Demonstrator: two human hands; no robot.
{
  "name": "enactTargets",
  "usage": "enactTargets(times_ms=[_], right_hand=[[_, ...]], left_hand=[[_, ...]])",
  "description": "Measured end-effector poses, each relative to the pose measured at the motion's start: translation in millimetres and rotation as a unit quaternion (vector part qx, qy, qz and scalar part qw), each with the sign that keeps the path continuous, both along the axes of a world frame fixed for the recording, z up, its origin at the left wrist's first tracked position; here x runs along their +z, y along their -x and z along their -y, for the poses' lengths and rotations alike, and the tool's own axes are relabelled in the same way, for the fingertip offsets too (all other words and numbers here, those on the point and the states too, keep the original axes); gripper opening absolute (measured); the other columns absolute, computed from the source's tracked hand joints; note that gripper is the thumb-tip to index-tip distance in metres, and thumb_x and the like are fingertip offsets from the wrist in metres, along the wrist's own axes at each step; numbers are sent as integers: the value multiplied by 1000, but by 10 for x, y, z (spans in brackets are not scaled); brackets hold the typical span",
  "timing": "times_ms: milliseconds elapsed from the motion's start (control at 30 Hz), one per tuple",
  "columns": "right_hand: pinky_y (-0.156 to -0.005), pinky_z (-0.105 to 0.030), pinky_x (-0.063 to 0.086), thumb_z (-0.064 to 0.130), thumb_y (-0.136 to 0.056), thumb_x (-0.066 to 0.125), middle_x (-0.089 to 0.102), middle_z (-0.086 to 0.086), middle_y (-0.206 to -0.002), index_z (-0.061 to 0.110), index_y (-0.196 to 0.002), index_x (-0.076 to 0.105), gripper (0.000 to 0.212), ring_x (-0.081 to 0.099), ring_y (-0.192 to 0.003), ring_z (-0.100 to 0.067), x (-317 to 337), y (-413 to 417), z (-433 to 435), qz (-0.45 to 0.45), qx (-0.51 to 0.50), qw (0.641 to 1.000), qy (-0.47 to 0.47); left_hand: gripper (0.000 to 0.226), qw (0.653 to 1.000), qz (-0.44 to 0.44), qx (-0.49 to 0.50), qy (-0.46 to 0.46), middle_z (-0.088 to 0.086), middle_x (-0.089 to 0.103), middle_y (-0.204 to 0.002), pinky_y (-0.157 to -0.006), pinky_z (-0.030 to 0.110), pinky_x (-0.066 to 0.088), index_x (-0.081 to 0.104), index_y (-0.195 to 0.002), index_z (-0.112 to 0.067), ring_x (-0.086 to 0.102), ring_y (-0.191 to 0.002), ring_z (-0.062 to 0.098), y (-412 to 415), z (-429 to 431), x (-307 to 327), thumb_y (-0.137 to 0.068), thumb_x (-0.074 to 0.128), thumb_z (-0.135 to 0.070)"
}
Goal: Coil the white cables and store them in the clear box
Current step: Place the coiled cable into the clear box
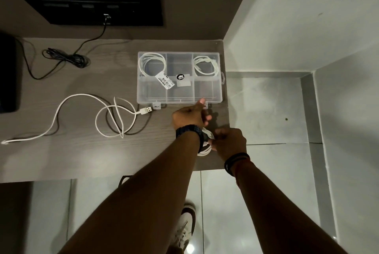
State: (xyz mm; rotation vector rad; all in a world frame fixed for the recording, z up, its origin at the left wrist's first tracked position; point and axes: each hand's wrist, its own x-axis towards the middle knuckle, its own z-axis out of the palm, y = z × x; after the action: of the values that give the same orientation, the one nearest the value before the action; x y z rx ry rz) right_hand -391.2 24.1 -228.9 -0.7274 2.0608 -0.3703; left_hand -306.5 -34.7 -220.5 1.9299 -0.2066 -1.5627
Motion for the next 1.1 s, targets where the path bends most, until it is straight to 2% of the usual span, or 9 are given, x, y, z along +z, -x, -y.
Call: enactTargets(times_ms=[67, 133, 233, 367, 433, 533, 733, 867, 1100], right_hand=[[-85, -48, 56, 2, -67, 79, 75, -15, -87, 10, -84, 76, 19, 70, -87, -35, 13, 12, -9, -6, 14, 1000, 4], [-85, -47, 56, 4, -69, 78, 75, -15, -86, 10, -84, 77, 16, 70, -84, -34, 33, 26, -20, -15, 39, 999, 4], [-85, -45, 56, 6, -70, 77, 75, -14, -85, 11, -86, 77, 16, 70, -84, -32, 73, 41, -21, -15, 32, 999, 3], [-84, -46, 56, 6, -69, 77, 75, -15, -83, 12, -83, 76, 15, 70, -83, -33, 93, 7, 1, 1, 5, 1000, 0], [-83, -47, 56, 4, -68, 77, 75, -15, -81, 15, -76, 75, 14, 70, -82, -35, 94, -20, 6, 5, 4, 1000, 4], [-83, -48, 57, 2, -66, 77, 75, -16, -80, 14, -76, 75, 16, 70, -83, -35, 77, -43, 0, 10, 0, 1000, 6], [-83, -46, 57, 3, -66, 77, 75, -14, -81, 14, -81, 76, 18, 71, -83, -32, 52, -56, 8, 15, 1, 1000, 1], [-82, -48, 57, 2, -67, 76, 75, -15, -80, 13, -79, 76, 16, 70, -81, -34, 76, -82, -3, 14, 18, 1000, 6], [-85, -47, 56, 4, -70, 75, 76, -15, -83, 12, -83, 77, 15, 70, -84, -34, 165, -79, -2, 13, 35, 999, 16]], left_hand=[[26, 997, 9, -77, 7, 5, 70, -57, -44, 20, 52, 69, -61, -11, 65, -45, 13, -70, 7, 45, -72, 79, -33], [29, 956, 175, -228, 66, -3, 69, -66, -57, 24, 52, 69, -63, -17, 64, -58, 15, -249, 11, 71, -69, 79, -44], [28, 774, 436, -377, 262, -4, 67, -86, -70, 29, 46, 67, -82, -26, 60, -80, 21, -671, 84, 175, -65, 77, -47], [81, 529, 504, -634, 252, 8, 41, -145, -103, 50, 35, 39, -137, -26, 38, -130, 34, -990, 394, 157, -68, 76, -44], [75, 459, 509, -682, 255, 10, 34, -149, -105, 50, 35, 30, -143, -22, 33, -134, 35, -1005, 484, 127, -79, 68, -27], [68, 406, 509, -719, 244, 13, 26, -153, -99, 50, 43, 23, -146, -16, 27, -138, 38, -1004, 547, 130, -87, 56, -10], [67, 293, 489, -797, 202, 16, 21, -154, -99, 49, 45, 15, -147, -13, 28, -137, 37, -988, 670, 239, -91, 52, -17], [57, 259, 477, -816, 197, 15, 32, -150, -96, 49, 47, 22, -146, -14, 38, -131, 35, -989, 717, 339, -96, 44, -31], [58, 252, 456, -828, 208, 9, 52, -136, -91, 45, 50, 37, -139, -22, 54, -117, 32, -957, 773, 500, -90, 47, -51]])
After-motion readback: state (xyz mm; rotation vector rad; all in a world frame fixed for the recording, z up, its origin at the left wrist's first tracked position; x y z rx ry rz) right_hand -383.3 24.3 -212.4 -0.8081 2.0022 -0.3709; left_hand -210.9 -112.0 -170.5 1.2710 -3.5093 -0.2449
